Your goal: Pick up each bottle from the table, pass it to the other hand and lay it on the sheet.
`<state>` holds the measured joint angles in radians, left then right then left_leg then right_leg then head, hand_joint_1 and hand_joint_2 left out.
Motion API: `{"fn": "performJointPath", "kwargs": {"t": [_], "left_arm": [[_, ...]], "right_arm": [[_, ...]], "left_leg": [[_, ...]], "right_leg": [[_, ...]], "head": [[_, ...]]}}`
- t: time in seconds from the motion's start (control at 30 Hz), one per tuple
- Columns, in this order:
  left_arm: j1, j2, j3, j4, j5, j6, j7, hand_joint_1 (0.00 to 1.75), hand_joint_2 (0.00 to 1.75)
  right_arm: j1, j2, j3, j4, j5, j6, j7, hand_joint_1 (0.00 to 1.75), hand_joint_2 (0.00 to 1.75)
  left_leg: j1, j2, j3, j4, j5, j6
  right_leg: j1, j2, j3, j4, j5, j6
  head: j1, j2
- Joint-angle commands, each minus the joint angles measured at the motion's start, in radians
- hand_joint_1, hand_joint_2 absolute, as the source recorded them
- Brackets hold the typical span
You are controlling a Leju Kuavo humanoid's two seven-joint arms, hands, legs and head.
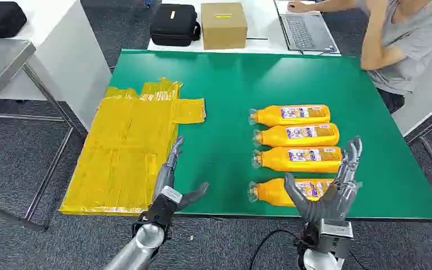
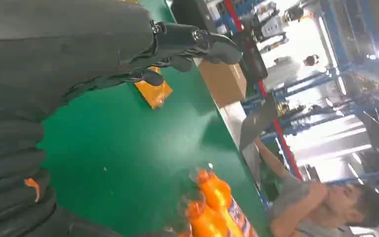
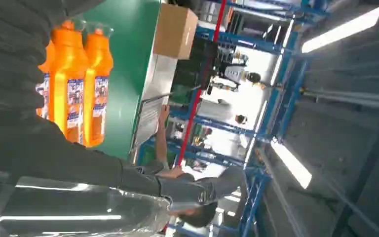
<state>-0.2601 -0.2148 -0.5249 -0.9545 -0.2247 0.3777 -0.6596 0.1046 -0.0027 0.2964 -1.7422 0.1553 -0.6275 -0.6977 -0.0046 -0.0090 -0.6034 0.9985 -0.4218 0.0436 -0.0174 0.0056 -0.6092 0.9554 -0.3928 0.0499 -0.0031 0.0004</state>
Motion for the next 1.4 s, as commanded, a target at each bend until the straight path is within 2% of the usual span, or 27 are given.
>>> {"fn": "performJointPath", "kwargs": {"t": [0.03,0.53,0.63,0.73,0.8,1.0,1.03,1.13,1.23,1.27,1.3,1.4], "left_arm": [[-0.031,0.026,0.008,0.002,0.004,0.034,-0.012,0.0,1.75],[-0.022,0.037,0.015,-0.003,0.018,0.046,-0.02,0.0,1.75],[-0.029,0.036,0.002,-0.006,0.025,0.047,-0.024,0.0,1.75],[-0.029,0.036,0.002,-0.006,0.025,0.047,-0.024,0.0,1.75],[-0.036,0.039,-0.008,-0.009,0.027,0.043,-0.023,0.0,1.75],[-0.047,0.034,-0.009,-0.011,0.029,0.047,-0.022,0.0,1.75],[-0.047,0.034,-0.01,-0.013,0.028,0.049,-0.019,0.0,1.75],[-0.048,0.036,-0.015,-0.007,0.022,0.042,-0.013,0.0,1.75],[-0.048,0.036,-0.015,-0.007,0.022,0.042,-0.013,0.0,1.75],[-0.048,0.036,-0.015,-0.002,0.02,0.04,-0.015,0.0,1.75],[-0.047,0.037,-0.014,-0.003,0.019,0.039,-0.016,0.0,1.75],[-0.04,0.04,-0.005,-0.01,0.02,0.039,-0.017,0.0,1.75]], "right_arm": [[-0.038,-0.033,0.052,0.129,0.002,-0.016,0.0,0.0,1.75],[-0.029,-0.061,0.082,0.14,0.009,-0.067,0.0,0.0,1.75],[-0.016,-0.04,0.03,0.149,0.096,-0.071,0.0,0.0,1.75],[-0.016,-0.04,0.03,0.149,0.096,-0.071,0.0,0.0,1.75],[-0.001,-0.023,-0.013,0.134,0.179,-0.071,0.0,0.0,1.75],[0.01,-0.036,-0.027,0.101,0.132,-0.071,0.0,0.0,1.75],[0.012,-0.022,-0.06,0.135,0.195,-0.071,0.0,0.0,1.75],[0.038,0.059,-0.205,0.174,0.51,-0.071,0.0,0.0,1.75],[0.038,0.059,-0.205,0.174,0.51,-0.071,0.0,0.0,1.75],[0.052,0.098,-0.294,0.149,0.655,-0.071,0.0,0.0,1.75],[0.059,0.11,-0.334,0.127,0.728,-0.071,0.0,0.0,1.75],[0.078,0.097,-0.39,0.081,0.714,-0.071,0.0,0.0,1.75]], "left_leg": [[0.001,0.002,0.005,-0.001,-0.002,-0.002],[0.001,0.002,0.005,-0.001,-0.002,-0.002],[0.001,0.001,0.005,-0.001,-0.002,-0.002],[0.001,0.001,0.005,-0.001,-0.002,-0.002],[0.001,0.001,0.006,0.0,-0.002,-0.003],[0.001,0.001,0.005,0.0,-0.002,-0.002],[0.001,0.0,0.003,0.0,-0.002,-0.002],[0.001,0.0,0.004,0.0,-0.001,-0.002],[0.001,-0.001,0.005,-0.001,-0.002,-0.002],[0.001,0.0,0.004,-0.001,-0.001,-0.002],[0.001,0.0,0.006,-0.001,-0.002,-0.003],[0.001,-0.002,0.005,0.0,-0.002,-0.002]], "right_leg": [[0.001,0.001,0.005,-0.001,-0.001,-0.002],[0.001,0.001,0.005,-0.001,-0.002,-0.002],[0.001,0.0,0.005,-0.001,-0.001,-0.002],[0.001,0.0,0.005,-0.001,-0.002,-0.002],[0.002,0.0,0.005,0.0,-0.002,-0.002],[0.001,-0.001,0.004,0.0,-0.002,-0.002],[0.001,-0.001,0.003,0.0,-0.002,-0.002],[0.001,-0.001,0.004,-0.001,-0.001,-0.002],[0.001,-0.002,0.005,-0.001,-0.002,-0.002],[0.001,-0.001,0.003,-0.001,-0.001,-0.002],[0.001,-0.001,0.005,-0.001,-0.002,-0.002],[0.001,-0.003,0.004,0.0,-0.003,-0.002]], "head": [[0.0,0.0],[0.0,0.0],[0.0,0.0],[0.0,0.0],[0.0,0.0],[0.0,0.0],[0.0,0.0],[0.0,0.0],[0.0,0.0],[0.0,0.0],[0.0,0.0],[0.0,0.0]]}}
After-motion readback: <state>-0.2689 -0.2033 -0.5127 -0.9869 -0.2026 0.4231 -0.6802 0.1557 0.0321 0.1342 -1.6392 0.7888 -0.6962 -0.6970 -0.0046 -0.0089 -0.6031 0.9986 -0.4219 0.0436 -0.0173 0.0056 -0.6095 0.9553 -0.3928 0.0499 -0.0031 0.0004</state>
